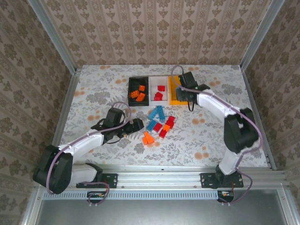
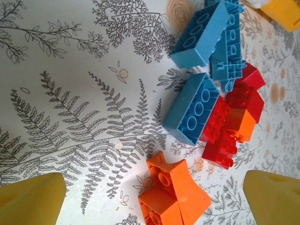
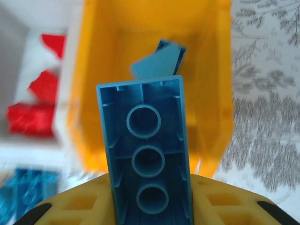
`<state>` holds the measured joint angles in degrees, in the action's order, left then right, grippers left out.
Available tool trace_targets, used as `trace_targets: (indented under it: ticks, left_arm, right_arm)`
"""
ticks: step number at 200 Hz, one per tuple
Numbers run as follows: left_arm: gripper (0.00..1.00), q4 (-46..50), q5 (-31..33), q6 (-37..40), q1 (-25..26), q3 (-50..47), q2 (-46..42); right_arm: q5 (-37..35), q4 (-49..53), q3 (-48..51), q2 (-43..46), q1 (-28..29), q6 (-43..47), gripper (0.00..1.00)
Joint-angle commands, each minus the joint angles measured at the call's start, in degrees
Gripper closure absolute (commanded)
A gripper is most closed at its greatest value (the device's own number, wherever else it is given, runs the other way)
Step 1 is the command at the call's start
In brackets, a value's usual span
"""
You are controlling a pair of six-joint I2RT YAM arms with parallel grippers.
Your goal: Sort the legos into containers by color
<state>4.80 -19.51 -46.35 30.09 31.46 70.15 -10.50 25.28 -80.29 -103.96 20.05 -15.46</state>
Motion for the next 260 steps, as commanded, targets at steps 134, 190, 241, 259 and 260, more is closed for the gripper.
trace_targets:
  ticks: [134,190,241,259,260]
  left_arm:
    - [0.01,3.9,1.9,1.1,4.5,2.6,1.3]
    - [0.07,12.2,13.1,1.3,19.1,9.7,6.8]
    - [0.12,16.3,20.7,0.3,24.6,14.2,12.8]
    - [0.12,15.5,22.2,1.4,24.6,14.7,12.0]
    - [0.12,15.5,22.3,1.5,24.7,14.7,12.0]
  right_arm:
    - [0.6,-0.7,-3.6,4.6,0.1,2.5,0.37]
    - [-0.7,-10.6,29.5,27.3,6.8,-8.3,0.37]
    - [-1.3,-8.3,40.4,37.8,7.1,-11.4,0.38]
    - [-0.7,-7.8,41.1,39.4,7.1,-11.5,0.38]
    - [-0.7,-7.8,41.0,39.4,7.1,-11.4,0.38]
